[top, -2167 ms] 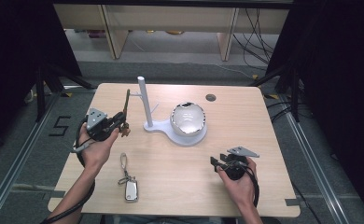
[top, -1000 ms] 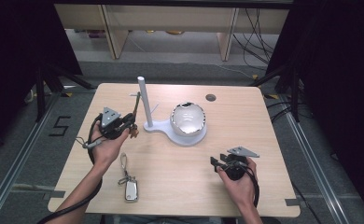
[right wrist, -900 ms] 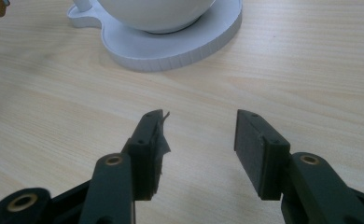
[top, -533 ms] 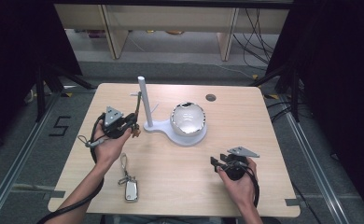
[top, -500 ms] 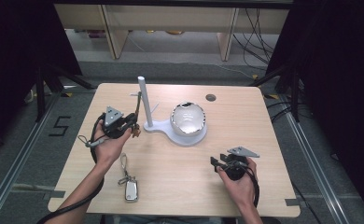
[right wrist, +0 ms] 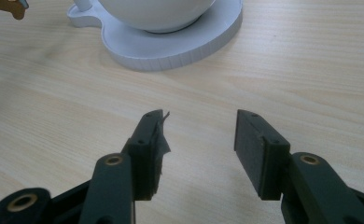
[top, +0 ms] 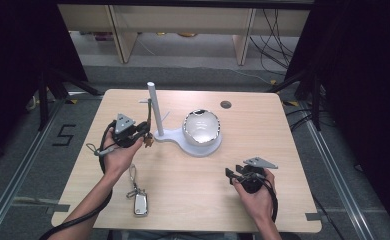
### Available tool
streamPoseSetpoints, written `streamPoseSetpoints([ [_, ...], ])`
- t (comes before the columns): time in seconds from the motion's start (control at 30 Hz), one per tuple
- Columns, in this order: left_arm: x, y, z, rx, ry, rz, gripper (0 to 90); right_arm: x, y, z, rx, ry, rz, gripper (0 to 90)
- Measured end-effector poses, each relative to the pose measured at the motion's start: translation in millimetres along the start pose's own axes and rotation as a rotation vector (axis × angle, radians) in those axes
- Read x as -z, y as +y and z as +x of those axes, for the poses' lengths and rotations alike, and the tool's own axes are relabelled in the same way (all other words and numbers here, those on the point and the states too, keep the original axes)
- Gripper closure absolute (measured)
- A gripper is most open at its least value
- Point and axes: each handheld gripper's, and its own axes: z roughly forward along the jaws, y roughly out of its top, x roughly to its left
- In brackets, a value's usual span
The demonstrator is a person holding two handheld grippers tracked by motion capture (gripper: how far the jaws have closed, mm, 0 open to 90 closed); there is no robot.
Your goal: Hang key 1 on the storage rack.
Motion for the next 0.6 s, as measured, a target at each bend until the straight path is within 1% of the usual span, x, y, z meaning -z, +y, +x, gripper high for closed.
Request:
streamPoseSetpoints([
  [0.07,0.2,0.4,-0.9,0.005,-0.02,0.016,74.7,0.3,0.1,0.0,0.002,-0.011,0.005,53.1],
  [0.13,1.8,0.9,-3.2,0.016,-0.038,0.024,70.4,0.5,0.1,0.1,-0.002,-0.009,0.005,53.1],
  [0.17,2.8,1.0,-4.3,0.009,-0.043,0.03,69.4,0.5,0.1,0.0,-0.002,-0.009,0.005,53.1],
  [0.23,5.1,0.7,-6.2,0.009,-0.062,0.041,66.0,0.7,0.3,0.2,0.0,-0.011,0.007,53.1],
  [0.27,6.3,0.4,-7.3,0.015,-0.07,0.045,63.3,0.0,0.2,0.0,0.001,-0.002,0.0,53.1],
  [0.3,7.6,0.0,-7.4,0.01,-0.077,0.05,63.3,0.0,0.2,0.0,0.001,-0.002,0.0,53.1],
  [0.33,9.5,-0.5,-8.5,0.009,-0.078,0.061,61.4,0.3,0.3,0.2,-0.001,-0.002,0.001,53.1],
  [0.37,10.8,-1.0,-9.0,0.008,-0.084,0.073,57.0,0.9,0.3,0.8,-0.005,-0.009,0.006,53.1],
  [0.43,13.5,-2.6,-9.5,0.021,-0.093,0.09,50.6,0.2,0.1,-0.1,0.001,-0.002,0.0,53.1],
  [0.47,14.9,-4.1,-9.7,0.016,-0.095,0.102,44.5,-0.6,0.0,-0.7,0.003,-0.014,-0.002,53.1],
  [0.5,16.0,-6.1,-10.1,0.015,-0.098,0.117,44.5,-0.6,0.0,-0.7,0.003,-0.014,-0.002,53.1],
  [0.53,17.6,-9.1,-10.2,0.014,-0.106,0.129,42.7,0.1,0.1,-0.8,-0.001,-0.002,-0.002,53.1],
  [0.57,19.0,-11.0,-10.4,0.016,-0.108,0.141,40.5,1.9,0.6,0.0,-0.002,-0.019,0.013,53.1],
  [0.6,20.6,-14.0,-10.2,0.015,-0.115,0.151,39.0,2.1,0.6,0.1,-0.006,-0.02,0.015,53.0],
])
